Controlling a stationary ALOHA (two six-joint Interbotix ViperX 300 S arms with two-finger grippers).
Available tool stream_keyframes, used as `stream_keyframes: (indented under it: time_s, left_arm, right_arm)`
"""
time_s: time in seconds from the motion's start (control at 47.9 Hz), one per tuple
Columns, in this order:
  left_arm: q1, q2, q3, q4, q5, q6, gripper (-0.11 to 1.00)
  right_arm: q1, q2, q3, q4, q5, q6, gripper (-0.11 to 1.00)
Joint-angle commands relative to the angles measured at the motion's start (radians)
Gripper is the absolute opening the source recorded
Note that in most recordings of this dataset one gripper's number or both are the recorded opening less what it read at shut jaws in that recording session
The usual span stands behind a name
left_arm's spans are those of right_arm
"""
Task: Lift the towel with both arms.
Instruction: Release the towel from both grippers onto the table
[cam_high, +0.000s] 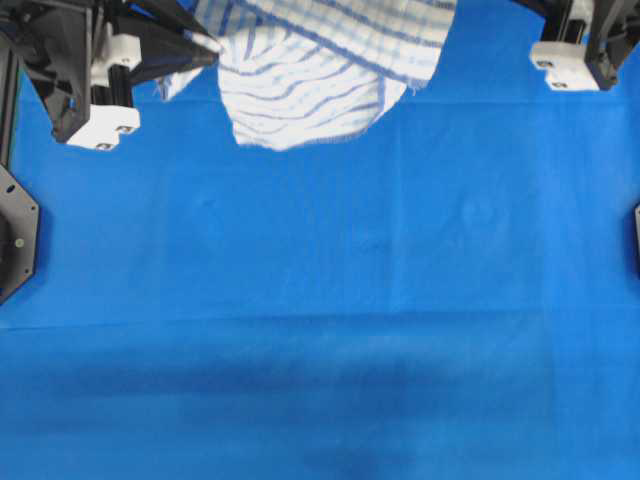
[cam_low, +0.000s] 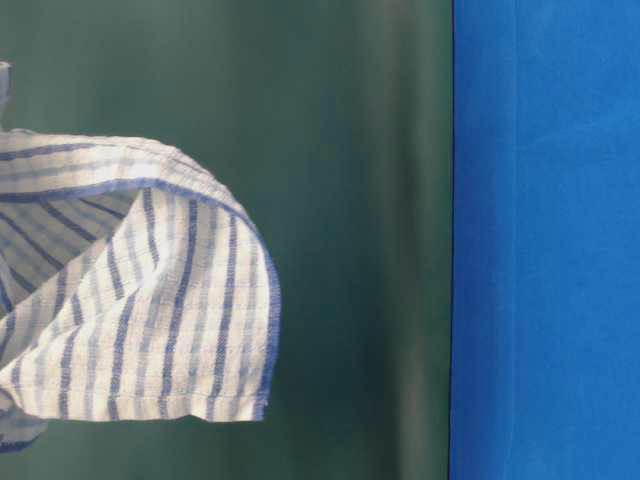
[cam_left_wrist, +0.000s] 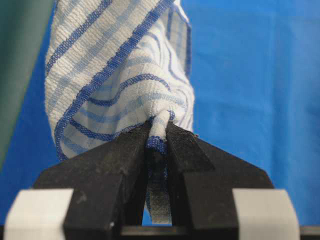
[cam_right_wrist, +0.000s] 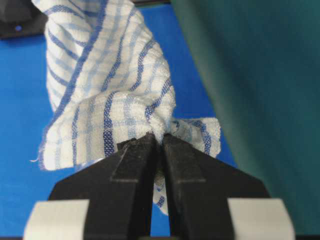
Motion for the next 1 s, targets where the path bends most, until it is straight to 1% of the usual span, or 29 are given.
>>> stream_keyframes:
  time_s: [0.0,0.251,0.459,0.501,0.564,0.668,0.689,0.731,0.793,0.835,0.856,0.898,0.94,0.981]
  left_arm:
    - [0.003,-0.005,-0.028,0.003,-0.002,0.002,0.06]
    - [0.003,-0.012,-0.026,0.005,-0.006,0.003,0.06]
    - [0.005,-0.023,-0.020,0.003,-0.049,0.003,0.07]
    - [0.005,-0.028,-0.015,0.003,-0.054,0.002,0.09]
    - [0.005,-0.037,-0.009,0.003,-0.058,0.000,0.23]
    - [0.005,-0.057,0.003,0.003,-0.071,-0.002,0.54]
    - [0.005,-0.060,0.006,0.002,-0.074,-0.002,0.61]
    - [0.005,-0.067,0.011,0.000,-0.081,0.000,0.74]
    - [0.005,-0.080,0.018,-0.002,-0.092,-0.002,0.86]
    - [0.005,-0.086,0.021,-0.002,-0.100,-0.002,0.91]
    - [0.005,-0.091,0.025,-0.003,-0.101,-0.002,0.91]
    - [0.005,-0.095,0.028,-0.002,-0.104,-0.002,0.90]
    - [0.005,-0.101,0.031,-0.003,-0.104,-0.003,0.89]
    - [0.005,-0.103,0.032,-0.003,-0.104,-0.003,0.89]
  right_arm:
    - [-0.002,-0.012,-0.026,-0.003,0.003,-0.005,0.07]
    - [-0.002,-0.012,-0.025,-0.003,-0.005,-0.018,0.07]
    - [-0.002,-0.017,-0.025,0.002,-0.023,-0.078,0.07]
    - [-0.002,-0.018,-0.023,0.002,-0.026,-0.083,0.07]
    - [-0.002,-0.020,-0.021,0.003,-0.034,-0.086,0.07]
    - [-0.002,-0.020,-0.021,0.002,-0.034,-0.086,0.09]
    - [-0.002,-0.020,-0.021,0.002,-0.034,-0.084,0.13]
    - [-0.002,-0.020,-0.020,0.000,-0.032,-0.081,0.26]
    - [-0.002,-0.020,-0.018,-0.003,-0.032,-0.083,0.44]
    - [-0.002,-0.020,-0.018,-0.003,-0.034,-0.083,0.55]
    - [-0.002,-0.020,-0.018,-0.003,-0.034,-0.081,0.61]
    - [-0.002,-0.020,-0.017,-0.003,-0.035,-0.080,0.67]
    - [-0.002,-0.020,-0.018,-0.003,-0.035,-0.078,0.69]
    - [-0.002,-0.020,-0.018,-0.005,-0.035,-0.078,0.66]
